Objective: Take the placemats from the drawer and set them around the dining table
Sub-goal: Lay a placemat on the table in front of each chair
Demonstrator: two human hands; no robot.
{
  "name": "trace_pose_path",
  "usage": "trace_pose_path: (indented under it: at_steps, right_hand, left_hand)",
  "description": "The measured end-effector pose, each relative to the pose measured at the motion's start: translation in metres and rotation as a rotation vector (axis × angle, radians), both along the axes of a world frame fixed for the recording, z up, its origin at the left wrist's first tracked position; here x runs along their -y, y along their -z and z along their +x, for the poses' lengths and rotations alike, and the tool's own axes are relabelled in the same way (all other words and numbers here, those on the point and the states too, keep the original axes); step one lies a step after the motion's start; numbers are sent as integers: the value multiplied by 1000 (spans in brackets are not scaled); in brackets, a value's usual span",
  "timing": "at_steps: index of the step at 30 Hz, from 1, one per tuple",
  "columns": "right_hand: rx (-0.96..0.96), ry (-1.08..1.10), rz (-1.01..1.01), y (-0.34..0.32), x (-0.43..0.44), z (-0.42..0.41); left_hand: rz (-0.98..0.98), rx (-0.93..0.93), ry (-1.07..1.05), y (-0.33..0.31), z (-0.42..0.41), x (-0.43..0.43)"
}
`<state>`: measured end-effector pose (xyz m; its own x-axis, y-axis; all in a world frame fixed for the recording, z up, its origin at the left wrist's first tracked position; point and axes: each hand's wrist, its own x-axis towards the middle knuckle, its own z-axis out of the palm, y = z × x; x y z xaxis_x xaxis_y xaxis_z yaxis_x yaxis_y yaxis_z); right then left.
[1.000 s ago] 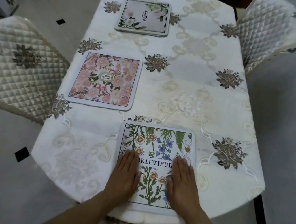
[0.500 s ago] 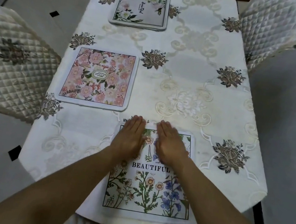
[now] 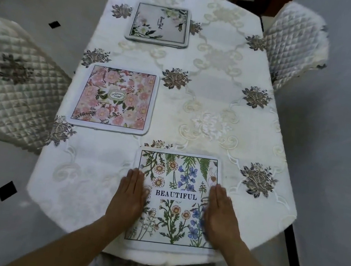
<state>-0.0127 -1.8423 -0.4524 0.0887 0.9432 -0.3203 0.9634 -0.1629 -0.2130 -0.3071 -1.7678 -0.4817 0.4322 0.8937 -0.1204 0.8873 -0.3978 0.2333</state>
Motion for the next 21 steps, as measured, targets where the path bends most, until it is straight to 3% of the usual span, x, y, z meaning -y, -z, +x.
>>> trace_pose_path:
  at_steps: [6, 13, 16, 21]
  right_hand:
    - [52, 53, -204, -16, 95, -27]
    - [59, 35, -282, -85, 74, -50]
    - [30, 86, -227, -123, 48, -59]
    - [10, -50, 3, -184, -2, -83]
  left_hand:
    - [-134, -91, 24, -27, -20, 81]
    - [-199, -234, 68, -87, -23, 61]
    - [-94, -173, 28, -129, -29, 42]
    - [49, -171, -83, -201, -54, 19]
